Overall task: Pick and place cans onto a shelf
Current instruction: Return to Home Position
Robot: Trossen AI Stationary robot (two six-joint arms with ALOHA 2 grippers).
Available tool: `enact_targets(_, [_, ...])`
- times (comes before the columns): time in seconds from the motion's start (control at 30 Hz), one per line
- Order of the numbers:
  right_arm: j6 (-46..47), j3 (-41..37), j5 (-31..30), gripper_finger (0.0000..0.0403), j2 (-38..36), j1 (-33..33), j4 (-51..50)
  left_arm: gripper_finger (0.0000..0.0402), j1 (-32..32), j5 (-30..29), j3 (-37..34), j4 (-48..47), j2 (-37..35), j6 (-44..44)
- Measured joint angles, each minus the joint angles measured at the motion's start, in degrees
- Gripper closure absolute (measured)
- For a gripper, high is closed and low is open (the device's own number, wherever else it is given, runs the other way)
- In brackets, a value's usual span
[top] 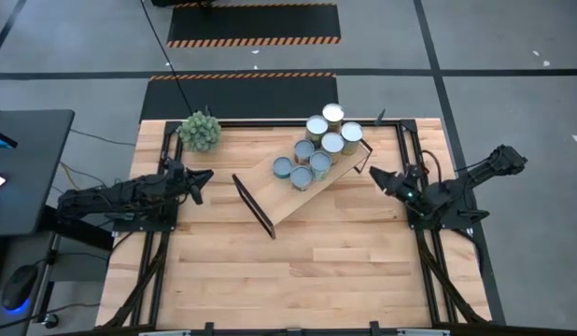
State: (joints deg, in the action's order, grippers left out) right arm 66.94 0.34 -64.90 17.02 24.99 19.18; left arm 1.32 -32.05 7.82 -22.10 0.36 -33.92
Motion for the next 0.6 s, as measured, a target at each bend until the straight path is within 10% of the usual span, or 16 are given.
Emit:
enact_targets(0.33, [8.3,0.0,4.7,0.0055,0.0,0.0,-13.1,0.0349,0.0,9.3,0.1,-1.0,0.0,-7.0])
enact_targets(0.6, [-4.9,0.0,4.3,0.0055,0.2,-0.1,-15.6,0.0349,0.0,9.3,-0.1,0.0,0.0,11.6])
